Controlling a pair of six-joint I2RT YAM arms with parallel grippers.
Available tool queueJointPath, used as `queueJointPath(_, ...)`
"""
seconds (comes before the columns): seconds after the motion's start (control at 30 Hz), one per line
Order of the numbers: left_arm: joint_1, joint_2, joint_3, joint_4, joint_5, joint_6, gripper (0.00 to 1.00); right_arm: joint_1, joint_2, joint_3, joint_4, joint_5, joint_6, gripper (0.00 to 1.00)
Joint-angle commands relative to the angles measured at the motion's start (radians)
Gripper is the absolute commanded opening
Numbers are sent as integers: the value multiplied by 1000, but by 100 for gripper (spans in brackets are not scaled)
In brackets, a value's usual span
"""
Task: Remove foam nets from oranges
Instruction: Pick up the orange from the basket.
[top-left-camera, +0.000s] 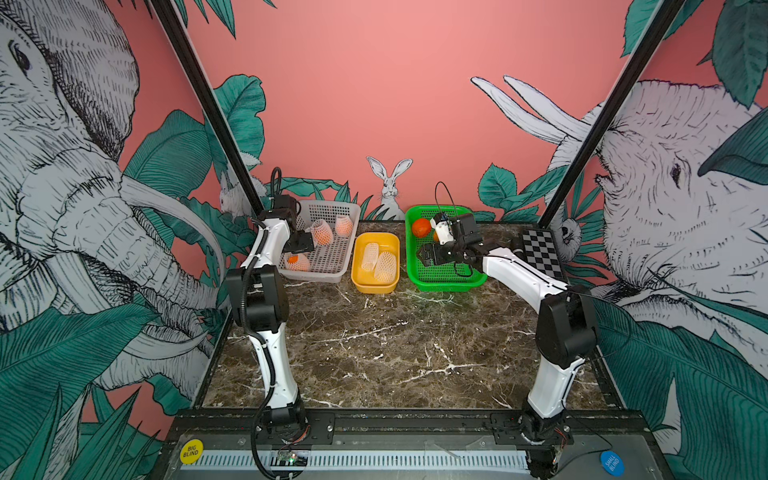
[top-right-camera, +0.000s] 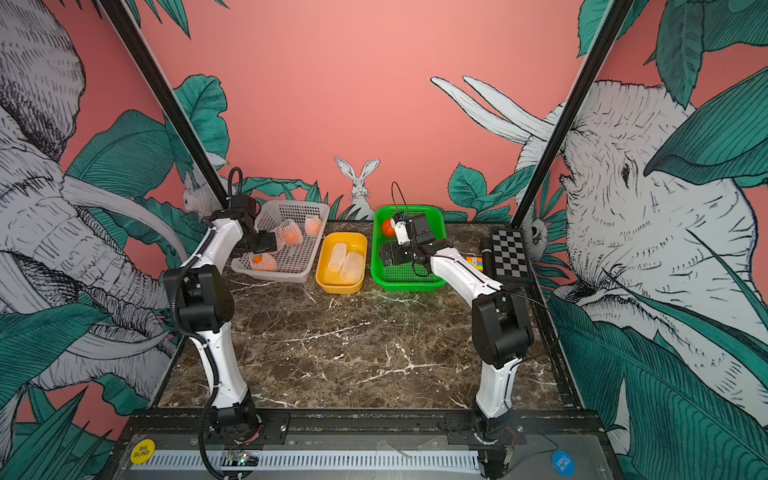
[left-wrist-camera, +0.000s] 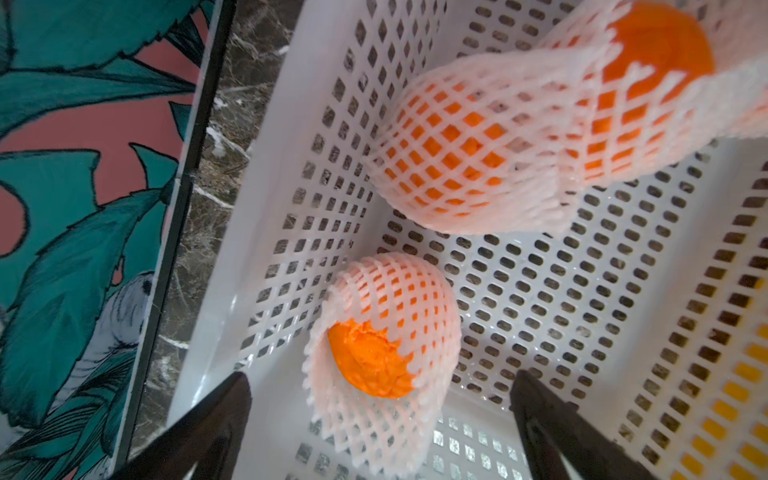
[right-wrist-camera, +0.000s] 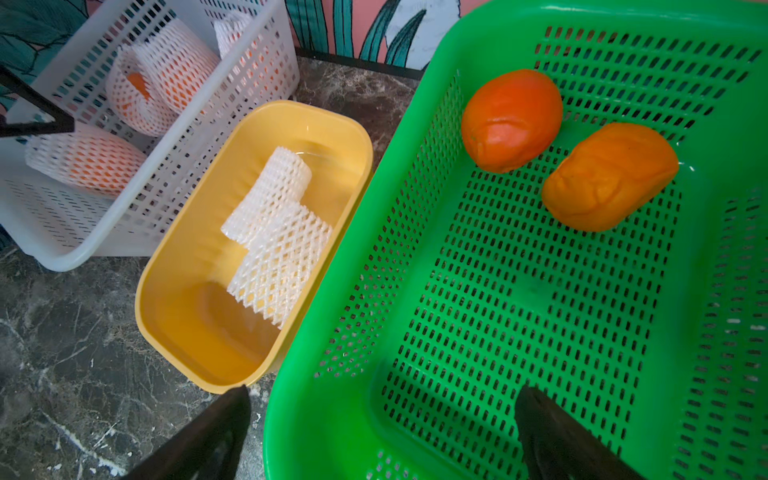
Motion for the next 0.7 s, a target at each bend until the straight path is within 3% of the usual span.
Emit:
queueJointPath(0.0, 0, -15, -16, -21, 21, -18, 99, -1, -15, 22, 17, -10, 4, 99)
queueJointPath(0.67, 2, 105, 3, -5, 44, -25, 93, 0, 16, 42, 6, -20, 4, 99)
